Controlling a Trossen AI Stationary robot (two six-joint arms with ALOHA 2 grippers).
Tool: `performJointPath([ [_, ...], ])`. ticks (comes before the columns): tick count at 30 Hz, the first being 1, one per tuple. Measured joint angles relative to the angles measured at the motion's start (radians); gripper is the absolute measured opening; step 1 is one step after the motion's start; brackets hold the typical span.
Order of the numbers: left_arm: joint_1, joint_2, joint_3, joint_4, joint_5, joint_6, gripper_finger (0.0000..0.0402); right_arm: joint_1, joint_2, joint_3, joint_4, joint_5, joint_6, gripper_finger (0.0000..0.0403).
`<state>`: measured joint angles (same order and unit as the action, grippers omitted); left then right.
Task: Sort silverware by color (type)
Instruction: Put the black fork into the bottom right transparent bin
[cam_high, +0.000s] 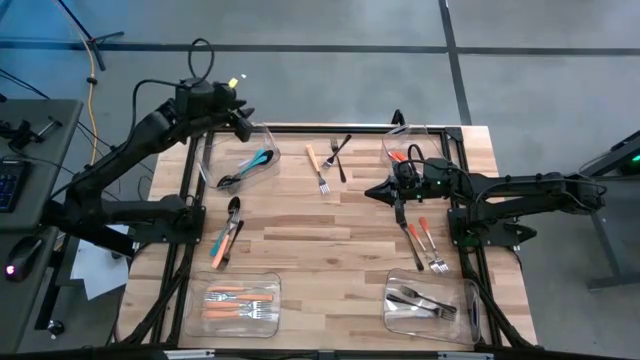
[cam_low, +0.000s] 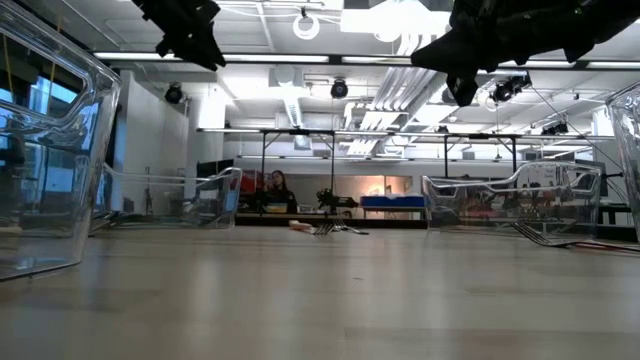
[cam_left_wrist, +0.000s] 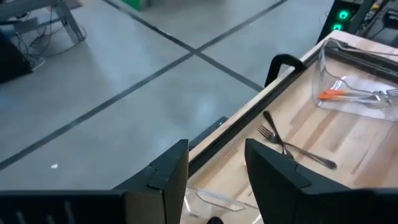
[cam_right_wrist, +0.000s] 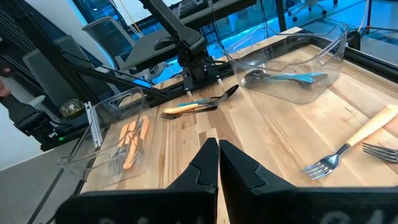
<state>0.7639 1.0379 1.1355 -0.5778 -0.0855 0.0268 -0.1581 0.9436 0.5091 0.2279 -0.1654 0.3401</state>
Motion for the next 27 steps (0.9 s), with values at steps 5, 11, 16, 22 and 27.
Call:
performJointPath([
  [5, -0.010, -0.003, -0.013, 0.009, 0.173, -0.083, 0.0149, 0.000, 0.000, 0.000, 0.000, 0.000, 0.000, 0.0000],
  [11, -0.177, -0.008, -0.030, 0.153, 0.248, -0.170, 0.0149, 0.000, 0.000, 0.000, 0.000, 0.000, 0.000, 0.0000],
  [16, -0.364, -0.041, -0.144, 0.471, 0.216, -0.193, 0.0149, 0.002, 0.000, 0.000, 0.001, 0.000, 0.000, 0.0000],
  [22, -0.548, -0.071, -0.353, 0.823, 0.120, -0.256, 0.0149, 0.003, 0.000, 0.000, 0.002, 0.000, 0.000, 0.0000],
  [27, -0.656, -0.091, -0.503, 1.031, 0.022, -0.313, 0.0149, 0.003, 0.000, 0.000, 0.010, 0.001, 0.000, 0.0000],
])
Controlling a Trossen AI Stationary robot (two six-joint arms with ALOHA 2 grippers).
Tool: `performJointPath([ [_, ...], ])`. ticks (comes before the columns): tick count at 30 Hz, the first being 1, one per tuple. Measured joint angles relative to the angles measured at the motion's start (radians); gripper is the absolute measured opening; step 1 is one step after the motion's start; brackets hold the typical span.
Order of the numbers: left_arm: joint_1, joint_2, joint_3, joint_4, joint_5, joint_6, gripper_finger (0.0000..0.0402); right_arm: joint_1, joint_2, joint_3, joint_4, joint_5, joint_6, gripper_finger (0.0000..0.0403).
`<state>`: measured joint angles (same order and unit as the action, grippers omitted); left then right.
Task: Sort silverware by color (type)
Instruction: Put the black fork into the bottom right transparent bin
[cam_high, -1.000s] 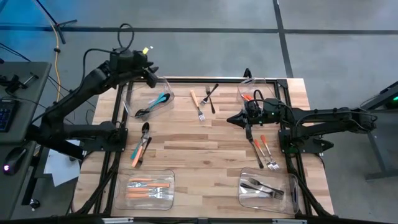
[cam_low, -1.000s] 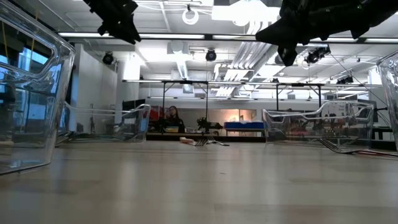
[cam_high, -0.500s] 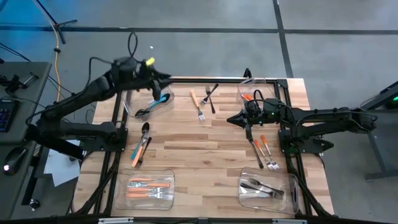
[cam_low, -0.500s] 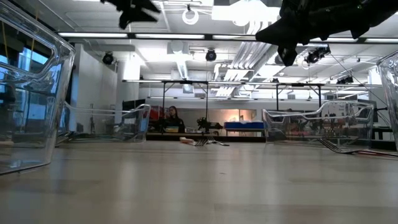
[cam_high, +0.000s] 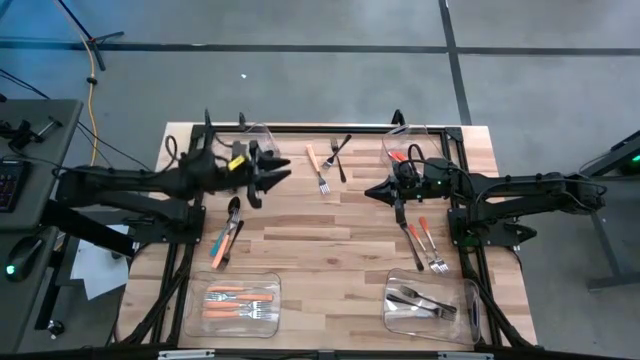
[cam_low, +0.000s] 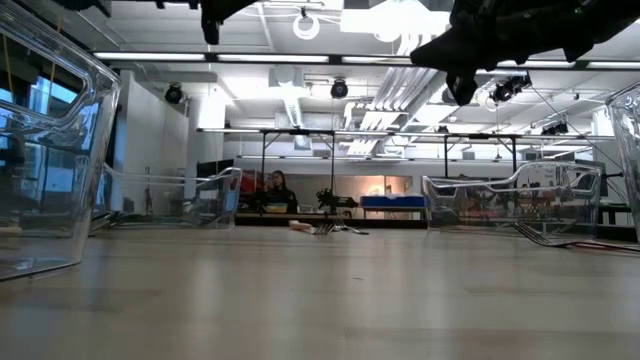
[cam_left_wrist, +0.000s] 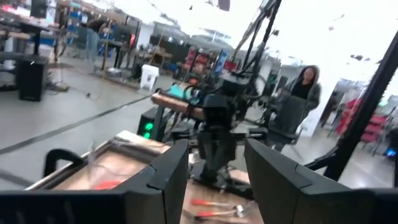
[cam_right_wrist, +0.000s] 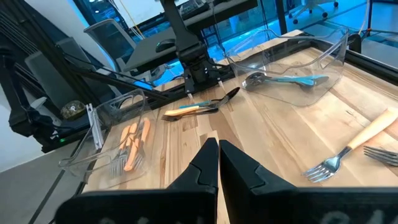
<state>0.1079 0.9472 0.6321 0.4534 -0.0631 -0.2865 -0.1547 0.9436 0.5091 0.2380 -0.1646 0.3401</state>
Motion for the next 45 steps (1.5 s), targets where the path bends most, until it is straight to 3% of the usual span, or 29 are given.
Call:
performJointPath([
  [7, -0.071, -0.012, -0.075, 0.068, -0.077, 0.009, 0.0149, 0.000, 0.000, 0.000, 0.027, 0.000, -0.004, 0.0000],
  [23, -0.076, -0.013, -0.094, 0.066, -0.080, 0.019, 0.0145, 0.000, 0.000, 0.000, 0.029, 0.001, -0.001, 0.0000],
  [27, -0.076, -0.013, -0.094, 0.059, -0.078, 0.047, 0.0107, 0.000, 0.000, 0.000, 0.029, 0.001, -0.001, 0.0000],
  [33, -0.076, -0.013, -0.094, 0.026, -0.050, 0.079, 0.0010, 0.000, 0.000, 0.000, 0.029, 0.001, -0.003, 0.0000],
  [45, -0.076, -0.013, -0.094, -0.009, -0.051, 0.080, 0.0001, 0.000, 0.000, 0.000, 0.029, 0.004, -0.008, 0.0000],
])
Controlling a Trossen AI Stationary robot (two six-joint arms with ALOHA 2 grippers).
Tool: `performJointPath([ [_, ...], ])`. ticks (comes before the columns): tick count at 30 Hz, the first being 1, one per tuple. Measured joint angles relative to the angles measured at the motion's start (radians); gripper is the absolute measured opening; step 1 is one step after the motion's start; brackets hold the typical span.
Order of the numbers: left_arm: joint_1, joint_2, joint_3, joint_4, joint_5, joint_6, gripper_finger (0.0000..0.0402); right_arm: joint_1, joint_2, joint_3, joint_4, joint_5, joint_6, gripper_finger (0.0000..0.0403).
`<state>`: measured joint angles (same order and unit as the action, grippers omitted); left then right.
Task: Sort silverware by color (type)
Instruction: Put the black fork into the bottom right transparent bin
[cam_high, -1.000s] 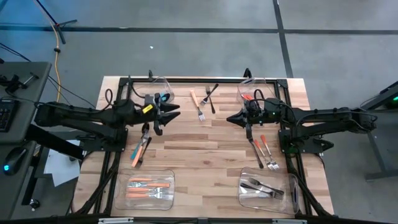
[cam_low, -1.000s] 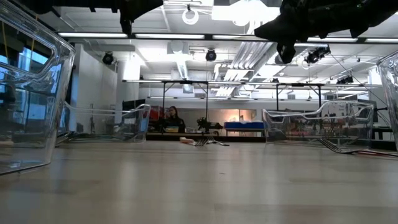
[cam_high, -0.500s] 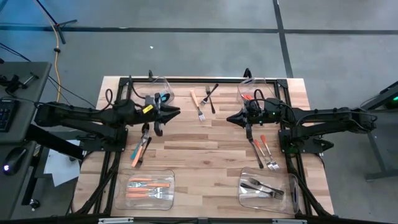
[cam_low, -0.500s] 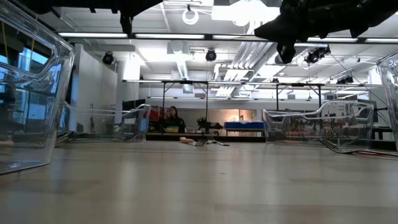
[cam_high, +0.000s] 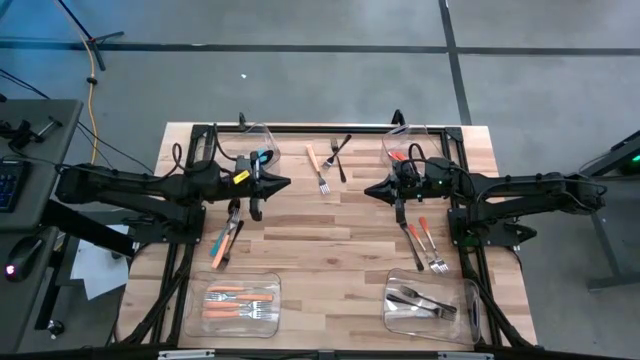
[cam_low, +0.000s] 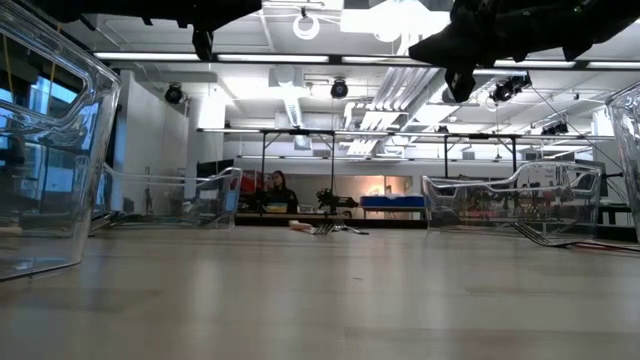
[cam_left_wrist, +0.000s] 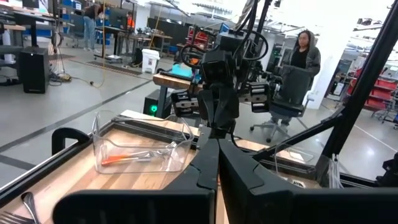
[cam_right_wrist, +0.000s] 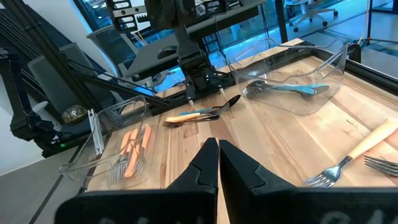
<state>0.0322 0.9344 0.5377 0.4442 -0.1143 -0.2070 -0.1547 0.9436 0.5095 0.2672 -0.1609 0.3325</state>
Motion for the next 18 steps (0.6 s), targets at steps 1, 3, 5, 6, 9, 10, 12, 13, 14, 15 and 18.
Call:
performJointPath([
  [1, 0.000, 0.000, 0.000, 0.000, 0.000, 0.000, 0.0001, 0.000, 0.000, 0.000, 0.000, 0.000, 0.000, 0.0000],
  [3, 0.000, 0.000, 0.000, 0.000, 0.000, 0.000, 0.0001, 0.000, 0.000, 0.000, 0.000, 0.000, 0.000, 0.0000],
  [5, 0.000, 0.000, 0.000, 0.000, -0.001, 0.000, 0.0000, 0.000, 0.000, 0.000, 0.000, -0.001, 0.002, 0.0000],
  [6, 0.000, 0.000, 0.000, 0.000, -0.004, 0.000, 0.0000, 0.000, 0.000, 0.000, 0.000, 0.000, 0.002, 0.0000],
  [9, 0.000, 0.000, 0.000, 0.000, -0.004, 0.000, 0.0000, 0.000, 0.000, 0.000, 0.000, 0.005, 0.003, 0.0000],
  [10, 0.000, 0.000, 0.000, 0.000, -0.004, 0.000, 0.0000, 0.000, 0.000, 0.000, 0.000, 0.009, 0.005, 0.0000],
  [12, 0.000, 0.000, 0.000, 0.000, -0.004, -0.001, 0.0000, -0.003, 0.000, 0.000, 0.000, 0.021, 0.007, 0.0000],
  [13, 0.000, 0.000, 0.000, 0.000, -0.004, -0.001, 0.0000, -0.005, 0.000, 0.000, 0.000, 0.028, 0.008, 0.0001],
  [14, 0.000, 0.000, 0.000, 0.000, -0.004, -0.001, 0.0000, -0.008, 0.000, 0.000, 0.000, 0.032, 0.009, 0.0003],
  [15, 0.000, 0.000, 0.000, 0.000, -0.004, -0.001, 0.0000, -0.010, 0.000, 0.000, 0.000, 0.036, 0.016, 0.0007],
  [18, 0.000, 0.000, 0.000, 0.000, -0.004, -0.001, 0.0000, -0.017, 0.000, 0.000, 0.000, 0.048, 0.033, 0.0032],
])
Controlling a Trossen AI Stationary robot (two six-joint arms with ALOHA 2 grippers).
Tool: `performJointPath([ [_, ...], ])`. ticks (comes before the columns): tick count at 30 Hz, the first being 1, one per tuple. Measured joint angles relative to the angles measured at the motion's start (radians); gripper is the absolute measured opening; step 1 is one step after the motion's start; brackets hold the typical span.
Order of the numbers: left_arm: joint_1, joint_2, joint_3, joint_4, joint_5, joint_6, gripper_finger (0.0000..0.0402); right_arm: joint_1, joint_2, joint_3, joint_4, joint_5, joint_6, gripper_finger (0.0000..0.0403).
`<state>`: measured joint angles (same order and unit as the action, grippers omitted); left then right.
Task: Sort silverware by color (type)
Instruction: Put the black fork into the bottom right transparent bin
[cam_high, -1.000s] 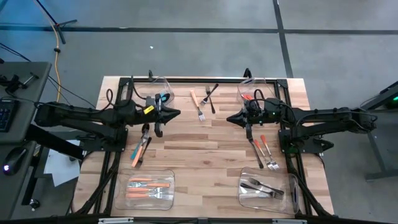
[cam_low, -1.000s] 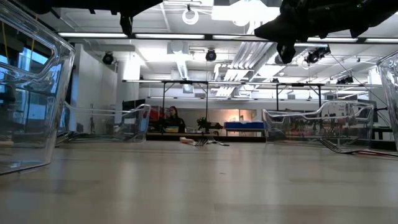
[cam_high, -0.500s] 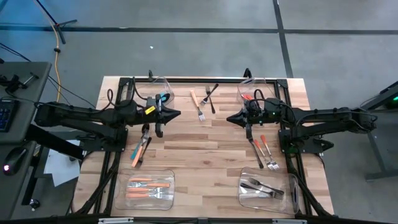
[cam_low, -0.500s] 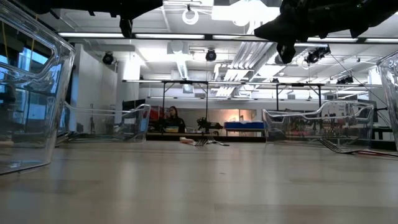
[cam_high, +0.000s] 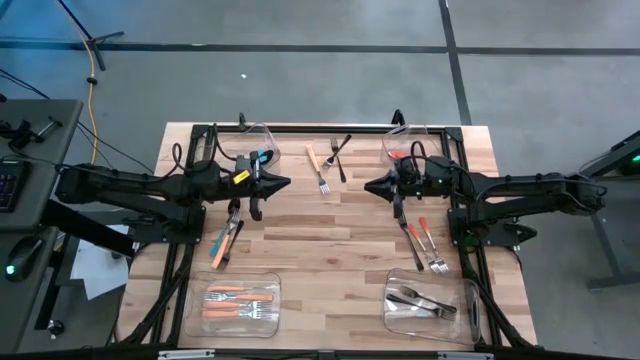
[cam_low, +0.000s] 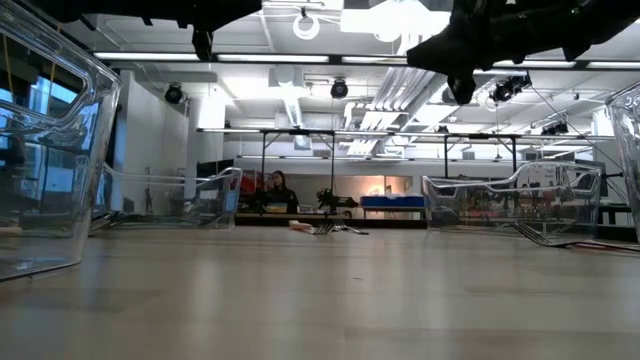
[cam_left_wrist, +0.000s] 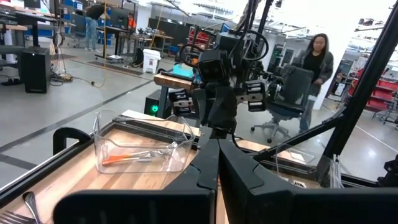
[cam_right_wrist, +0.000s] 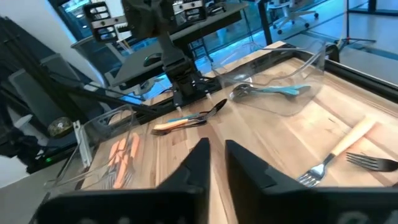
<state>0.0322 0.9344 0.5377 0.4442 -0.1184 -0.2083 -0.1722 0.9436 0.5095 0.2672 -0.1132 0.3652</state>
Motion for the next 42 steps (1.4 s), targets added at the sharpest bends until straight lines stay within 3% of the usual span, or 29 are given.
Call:
performJointPath([
  [7, 0.000, 0.000, 0.000, -0.006, 0.000, -0.001, 0.0000, 0.000, 0.000, 0.000, -0.009, 0.054, 0.000, 0.0126],
  [12, 0.000, 0.000, 0.000, -0.006, 0.000, -0.008, 0.0000, 0.000, 0.000, 0.000, -0.030, 0.059, -0.006, 0.0169],
  [29, 0.000, 0.000, 0.001, -0.008, 0.000, -0.017, 0.0000, 0.000, 0.000, 0.007, -0.061, 0.053, 0.013, 0.0185],
  [32, 0.000, 0.000, 0.001, -0.014, 0.000, -0.023, 0.0000, 0.000, 0.002, 0.100, -0.259, 0.053, 0.081, 0.0182],
  [38, 0.000, 0.000, 0.001, -0.026, 0.000, -0.025, 0.0000, 0.021, 0.089, 0.351, -0.900, 0.053, 0.221, 0.0159],
  [42, 0.000, 0.000, 0.001, -0.031, -0.001, -0.026, 0.0000, 0.057, 0.152, 0.395, -1.105, 0.053, 0.352, 0.0145],
])
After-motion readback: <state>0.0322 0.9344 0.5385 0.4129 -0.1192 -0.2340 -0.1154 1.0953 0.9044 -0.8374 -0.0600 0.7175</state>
